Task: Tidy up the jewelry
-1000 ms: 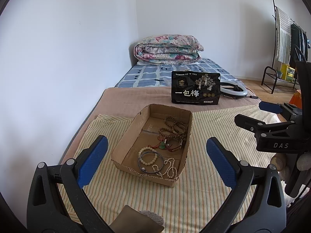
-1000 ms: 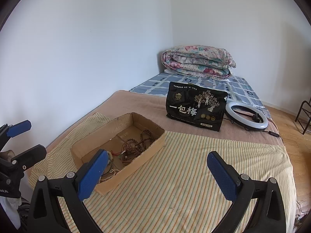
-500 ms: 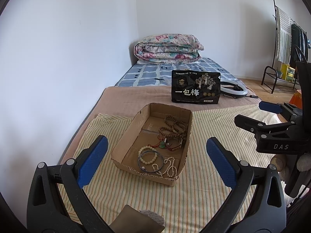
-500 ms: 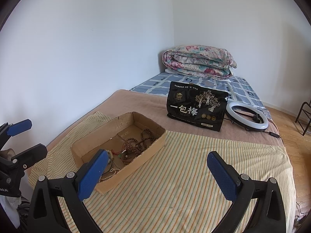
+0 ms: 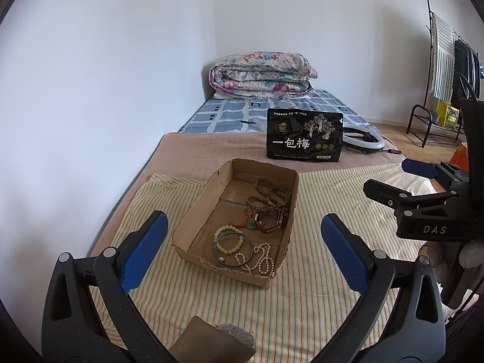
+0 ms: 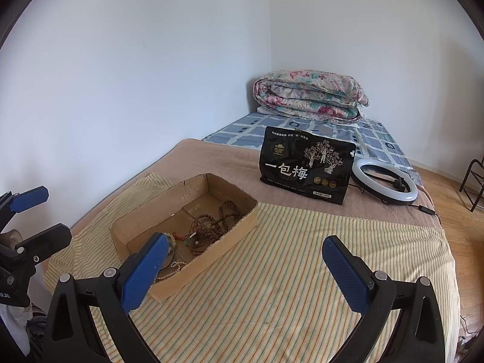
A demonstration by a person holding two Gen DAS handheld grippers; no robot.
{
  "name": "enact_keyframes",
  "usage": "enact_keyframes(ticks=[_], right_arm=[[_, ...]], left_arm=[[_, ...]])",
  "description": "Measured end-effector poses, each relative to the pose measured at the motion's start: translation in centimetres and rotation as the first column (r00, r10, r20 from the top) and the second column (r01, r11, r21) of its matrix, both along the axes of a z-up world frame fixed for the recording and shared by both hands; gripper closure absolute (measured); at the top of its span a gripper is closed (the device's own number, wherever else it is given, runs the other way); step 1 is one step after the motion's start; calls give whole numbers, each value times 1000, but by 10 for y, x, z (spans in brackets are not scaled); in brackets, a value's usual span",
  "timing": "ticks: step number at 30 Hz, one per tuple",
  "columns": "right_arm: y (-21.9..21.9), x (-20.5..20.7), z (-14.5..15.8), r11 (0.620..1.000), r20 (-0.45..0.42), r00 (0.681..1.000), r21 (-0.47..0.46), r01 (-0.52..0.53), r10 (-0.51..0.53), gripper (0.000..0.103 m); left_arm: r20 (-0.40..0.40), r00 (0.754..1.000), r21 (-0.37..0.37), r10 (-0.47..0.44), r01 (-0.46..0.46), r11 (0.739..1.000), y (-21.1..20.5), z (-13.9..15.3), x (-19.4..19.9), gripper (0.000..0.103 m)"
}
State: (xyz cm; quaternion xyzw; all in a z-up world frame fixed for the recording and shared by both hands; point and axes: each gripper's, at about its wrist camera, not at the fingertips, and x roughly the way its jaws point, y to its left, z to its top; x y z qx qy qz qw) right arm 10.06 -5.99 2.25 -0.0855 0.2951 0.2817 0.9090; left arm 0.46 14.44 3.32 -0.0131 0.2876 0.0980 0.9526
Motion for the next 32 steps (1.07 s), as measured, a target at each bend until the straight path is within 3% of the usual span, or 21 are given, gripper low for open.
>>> enact_keyframes(ticks=[32], right_arm=[[0, 1, -1, 1000, -5, 1000, -3, -3, 3, 0]], left_arm=[[15, 1000, 36, 23, -23, 999, 1, 4, -4, 0]])
